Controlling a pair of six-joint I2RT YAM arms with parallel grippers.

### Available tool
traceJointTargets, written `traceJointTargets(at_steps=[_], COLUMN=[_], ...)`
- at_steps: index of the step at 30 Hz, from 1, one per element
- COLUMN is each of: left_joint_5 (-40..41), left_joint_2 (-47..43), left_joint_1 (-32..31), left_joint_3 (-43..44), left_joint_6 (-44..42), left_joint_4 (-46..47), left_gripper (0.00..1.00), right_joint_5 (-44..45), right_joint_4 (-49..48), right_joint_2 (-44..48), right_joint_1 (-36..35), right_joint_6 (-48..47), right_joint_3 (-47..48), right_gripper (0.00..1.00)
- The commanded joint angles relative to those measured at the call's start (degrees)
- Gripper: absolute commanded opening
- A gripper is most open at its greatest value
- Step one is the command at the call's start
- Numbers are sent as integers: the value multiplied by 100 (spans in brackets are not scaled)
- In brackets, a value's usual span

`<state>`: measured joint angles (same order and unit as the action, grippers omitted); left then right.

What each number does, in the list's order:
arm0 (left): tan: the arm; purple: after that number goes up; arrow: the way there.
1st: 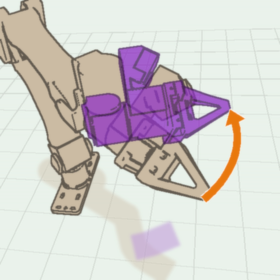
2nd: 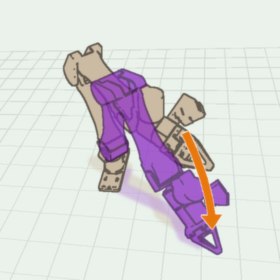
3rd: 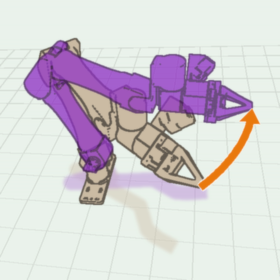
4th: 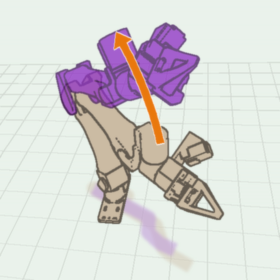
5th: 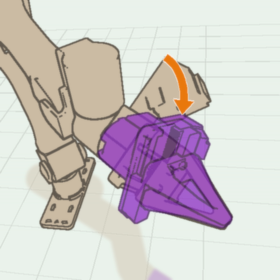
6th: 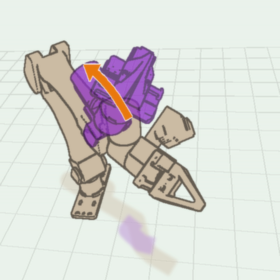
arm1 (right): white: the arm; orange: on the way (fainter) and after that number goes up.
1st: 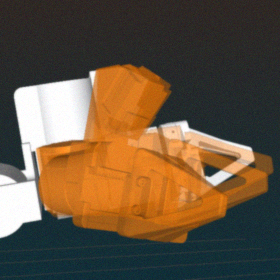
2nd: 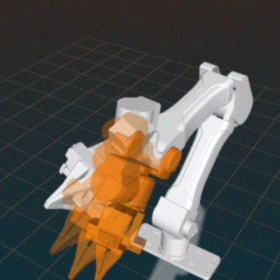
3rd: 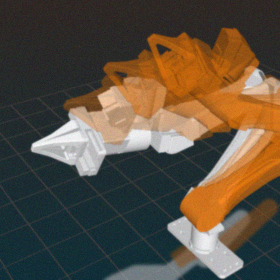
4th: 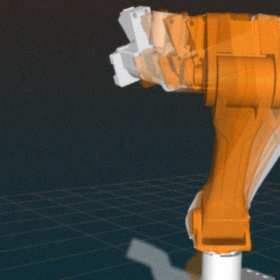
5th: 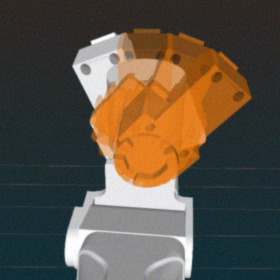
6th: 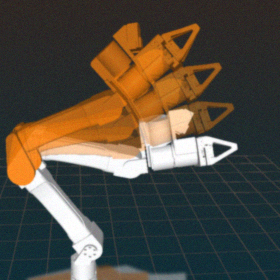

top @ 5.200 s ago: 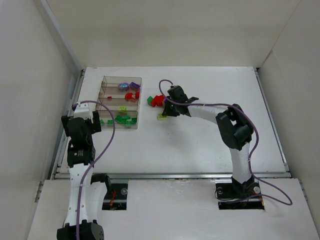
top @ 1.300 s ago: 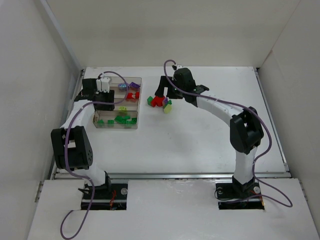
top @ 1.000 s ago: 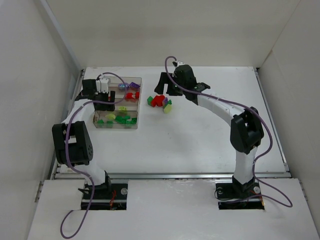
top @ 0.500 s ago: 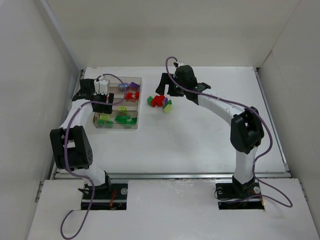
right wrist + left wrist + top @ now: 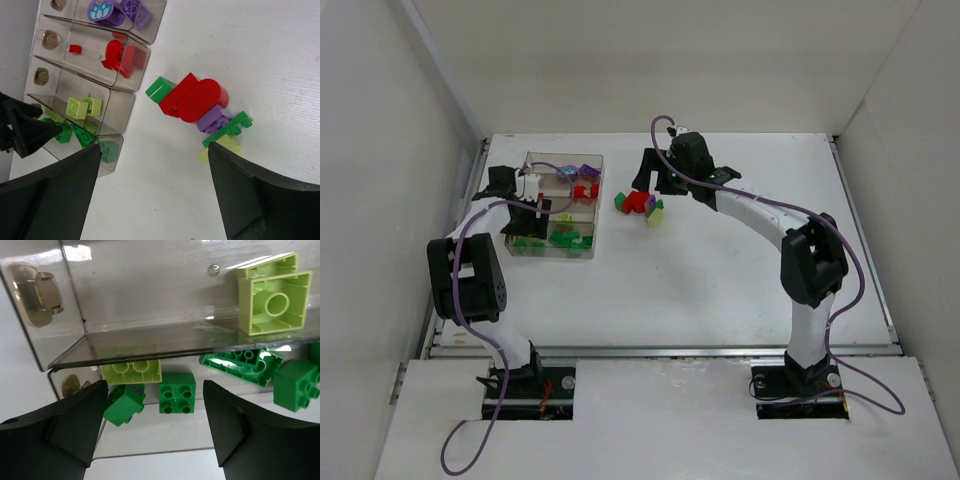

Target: Sort the legos into containers by color

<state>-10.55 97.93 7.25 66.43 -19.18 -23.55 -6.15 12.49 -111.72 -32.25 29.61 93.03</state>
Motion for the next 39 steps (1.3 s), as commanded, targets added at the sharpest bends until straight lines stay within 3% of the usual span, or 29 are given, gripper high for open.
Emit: traceJointTargets(at_steps=[1,12,16,17,19,25,26,29,39], left_joint_5=[402,440,325,325,194,-44,-44,-44,-325], left_joint_2=[86,306,358,411,411,191,130,25,-696], left_joint_1=[23,-224,-224,-224,-224,-224,-224,-224,-224], left_joint_3=[19,-174,-236,-236,-236,-288,-289,-219,291], left_joint_6=[-7,46,46,46,46,107,160,213,433], left_joint_4=[104,561,632,632,632,580,580,440,-18], left_gripper=[74,74,62,52,42,27,20,10,6], right_joint_5=[-9,-114,-114,-114,-114,-114,-114,-175,-176], right_joint_4=[-133,-133,-133,-133,-133,-133,-133,-133,-133], right_joint_2=[-69,-174,-175,-175,-175,-175,-175,-175,-175], right_joint_1=[26,26,26,26,26,26,26,26,26], right_joint_6=[-95,-201,-201,-201,-201,-201,-201,-201,-253], right_joint_3=[75,233,233,233,233,180,180,180,180], right_gripper=[93,93,93,93,93,93,93,93,93])
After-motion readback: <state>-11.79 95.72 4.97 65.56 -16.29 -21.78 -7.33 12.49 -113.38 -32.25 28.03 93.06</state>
